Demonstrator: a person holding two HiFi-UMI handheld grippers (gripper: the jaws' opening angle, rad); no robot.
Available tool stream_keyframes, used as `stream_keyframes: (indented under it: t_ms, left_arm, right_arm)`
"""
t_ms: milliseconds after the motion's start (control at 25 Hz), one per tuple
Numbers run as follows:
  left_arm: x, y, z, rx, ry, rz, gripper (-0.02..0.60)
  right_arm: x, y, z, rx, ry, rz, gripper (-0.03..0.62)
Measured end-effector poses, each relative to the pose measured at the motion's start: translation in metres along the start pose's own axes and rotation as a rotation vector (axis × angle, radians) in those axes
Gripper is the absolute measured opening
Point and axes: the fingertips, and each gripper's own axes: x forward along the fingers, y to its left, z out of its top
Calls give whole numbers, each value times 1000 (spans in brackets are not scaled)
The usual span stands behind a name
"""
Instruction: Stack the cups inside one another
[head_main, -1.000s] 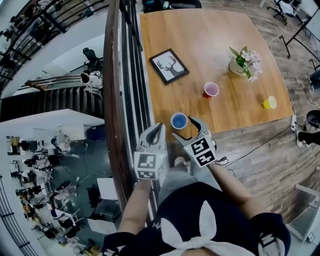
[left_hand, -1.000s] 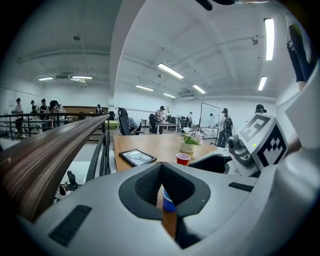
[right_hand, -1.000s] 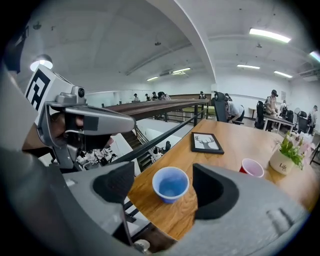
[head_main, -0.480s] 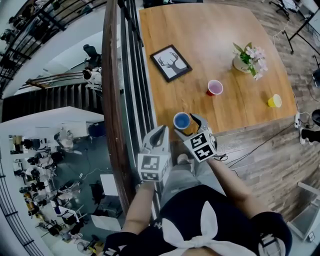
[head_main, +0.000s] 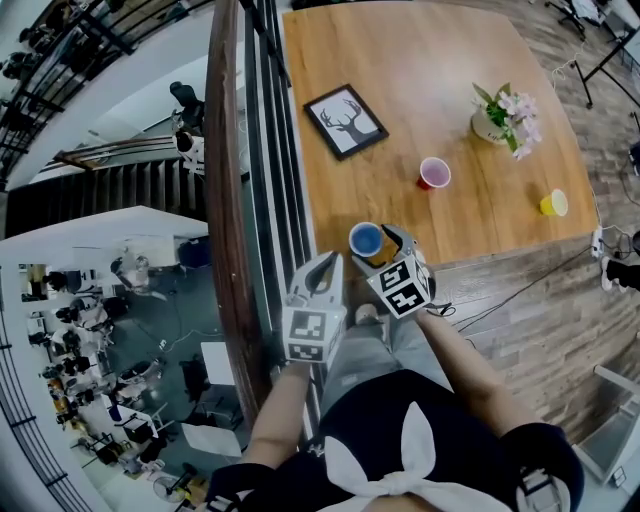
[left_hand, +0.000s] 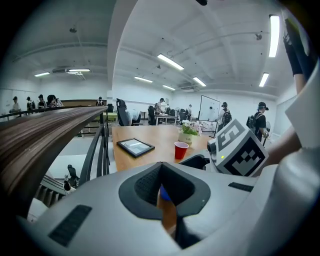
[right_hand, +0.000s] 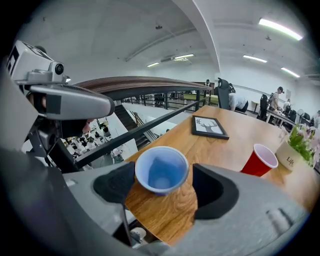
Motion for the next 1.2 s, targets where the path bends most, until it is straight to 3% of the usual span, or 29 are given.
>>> stream_keyframes:
  t_ms: [120, 600, 1200]
  left_arm:
    - [0, 3, 1, -10, 1, 5, 16]
    - [3, -3, 2, -37, -2, -18, 15]
    - [4, -7, -8, 25, 34, -16, 15]
  right_arm:
    - [0, 1, -2, -24, 23, 12, 327]
    - [-3, 2, -2, -32, 16, 12, 325]
    - [-33, -7, 23, -37, -57, -2, 324]
